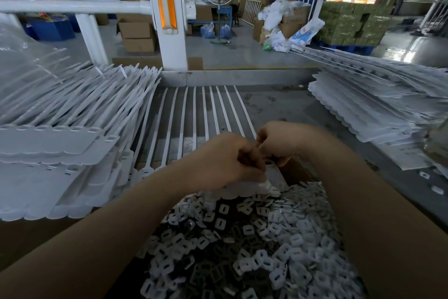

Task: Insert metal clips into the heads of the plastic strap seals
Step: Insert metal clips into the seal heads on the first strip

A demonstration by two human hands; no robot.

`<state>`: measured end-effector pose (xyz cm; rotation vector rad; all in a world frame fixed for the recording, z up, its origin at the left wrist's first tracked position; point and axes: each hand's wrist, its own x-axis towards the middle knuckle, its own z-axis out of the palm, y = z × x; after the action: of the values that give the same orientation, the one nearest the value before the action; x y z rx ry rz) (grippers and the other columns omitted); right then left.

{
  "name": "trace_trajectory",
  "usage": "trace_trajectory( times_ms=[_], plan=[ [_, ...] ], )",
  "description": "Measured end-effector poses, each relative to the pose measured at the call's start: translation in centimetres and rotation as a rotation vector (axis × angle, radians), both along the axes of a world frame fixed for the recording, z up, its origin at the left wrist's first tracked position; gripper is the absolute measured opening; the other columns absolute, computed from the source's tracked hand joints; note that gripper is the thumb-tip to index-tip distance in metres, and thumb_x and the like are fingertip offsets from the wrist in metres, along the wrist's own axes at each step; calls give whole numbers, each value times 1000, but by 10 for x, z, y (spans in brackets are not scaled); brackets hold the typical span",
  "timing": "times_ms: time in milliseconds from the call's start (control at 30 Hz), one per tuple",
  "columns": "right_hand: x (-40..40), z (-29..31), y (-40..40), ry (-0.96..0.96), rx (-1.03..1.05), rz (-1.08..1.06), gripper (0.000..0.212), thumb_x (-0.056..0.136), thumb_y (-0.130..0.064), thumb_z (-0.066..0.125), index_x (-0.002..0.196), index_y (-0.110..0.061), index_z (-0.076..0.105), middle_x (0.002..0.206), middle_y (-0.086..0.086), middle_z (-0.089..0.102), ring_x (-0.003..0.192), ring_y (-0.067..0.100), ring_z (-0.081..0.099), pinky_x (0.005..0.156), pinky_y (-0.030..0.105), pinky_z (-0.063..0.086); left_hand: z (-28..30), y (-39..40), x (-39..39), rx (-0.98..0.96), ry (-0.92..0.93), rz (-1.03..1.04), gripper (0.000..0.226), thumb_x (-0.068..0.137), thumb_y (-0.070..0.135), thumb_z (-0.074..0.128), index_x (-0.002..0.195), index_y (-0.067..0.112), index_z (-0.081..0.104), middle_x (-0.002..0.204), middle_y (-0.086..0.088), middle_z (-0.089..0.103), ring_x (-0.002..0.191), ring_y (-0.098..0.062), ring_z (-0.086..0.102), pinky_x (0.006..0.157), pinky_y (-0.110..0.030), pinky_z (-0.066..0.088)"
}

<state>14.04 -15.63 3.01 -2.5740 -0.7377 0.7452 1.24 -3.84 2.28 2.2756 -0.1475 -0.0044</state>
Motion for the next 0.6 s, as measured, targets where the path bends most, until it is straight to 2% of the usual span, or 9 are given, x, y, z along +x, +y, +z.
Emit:
trace_trajectory(
  times_ms=[133, 267, 500, 600],
  plan=[
    [-1, 1, 0, 3, -8, -3, 17, 91, -12, 63, 106, -5, 65, 94, 12, 65, 74, 19, 62, 47, 22, 52, -2, 9, 3, -191, 65, 137, 11, 85, 15, 74, 81, 26, 73, 75, 7, 74, 65, -1, 67, 60, -9, 48],
    [-3, 3, 0, 10, -7, -9, 17, 92, -12, 62, 107, -5, 64, 90, 9, 61, 76, 19, 62, 47, 21, 51, -2, 11, 4, -244, 68, 207, 16, 85, 12, 73, 80, 28, 72, 73, 6, 74, 61, 3, 64, 51, -8, 43],
    [-3, 3, 0, 18, -11, -18, 19, 93, -12, 60, 110, -5, 63, 96, 10, 60, 82, 21, 62, 49, 21, 52, -2, 11, 4, -180, -12, 248, 20, 86, 15, 72, 79, 34, 73, 75, 12, 74, 65, 5, 65, 49, -7, 43],
    [-3, 3, 1, 16, -16, -21, 17, 93, -13, 61, 109, -6, 63, 94, 9, 61, 80, 19, 62, 49, 21, 52, -6, 9, 7, -77, -82, 258, 28, 87, 18, 71, 75, 43, 69, 78, 14, 74, 73, 0, 68, 62, -15, 54]
  ],
)
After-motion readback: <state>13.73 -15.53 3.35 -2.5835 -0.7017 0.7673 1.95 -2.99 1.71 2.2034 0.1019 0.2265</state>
